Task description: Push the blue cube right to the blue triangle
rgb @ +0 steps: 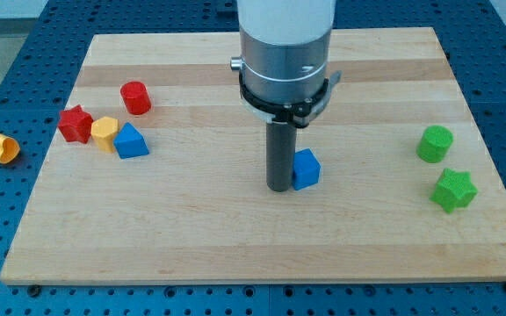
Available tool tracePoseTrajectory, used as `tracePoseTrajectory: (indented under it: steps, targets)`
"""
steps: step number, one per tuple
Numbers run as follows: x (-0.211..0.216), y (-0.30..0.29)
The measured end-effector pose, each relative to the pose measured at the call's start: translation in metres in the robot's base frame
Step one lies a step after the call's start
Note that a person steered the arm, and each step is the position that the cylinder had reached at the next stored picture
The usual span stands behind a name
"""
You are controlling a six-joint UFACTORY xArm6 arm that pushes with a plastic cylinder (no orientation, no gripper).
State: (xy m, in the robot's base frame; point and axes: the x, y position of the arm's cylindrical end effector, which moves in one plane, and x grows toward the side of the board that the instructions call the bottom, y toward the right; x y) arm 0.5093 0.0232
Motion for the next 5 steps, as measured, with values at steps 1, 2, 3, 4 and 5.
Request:
tracePoseTrajectory:
  steps: [1,2,3,4,5]
  targets:
    - [-0.006,0.064]
    - [-0.044,0.09]
    - [-0.085,0.098]
    - [-0.109,0.147]
    - [-0.109,0.033]
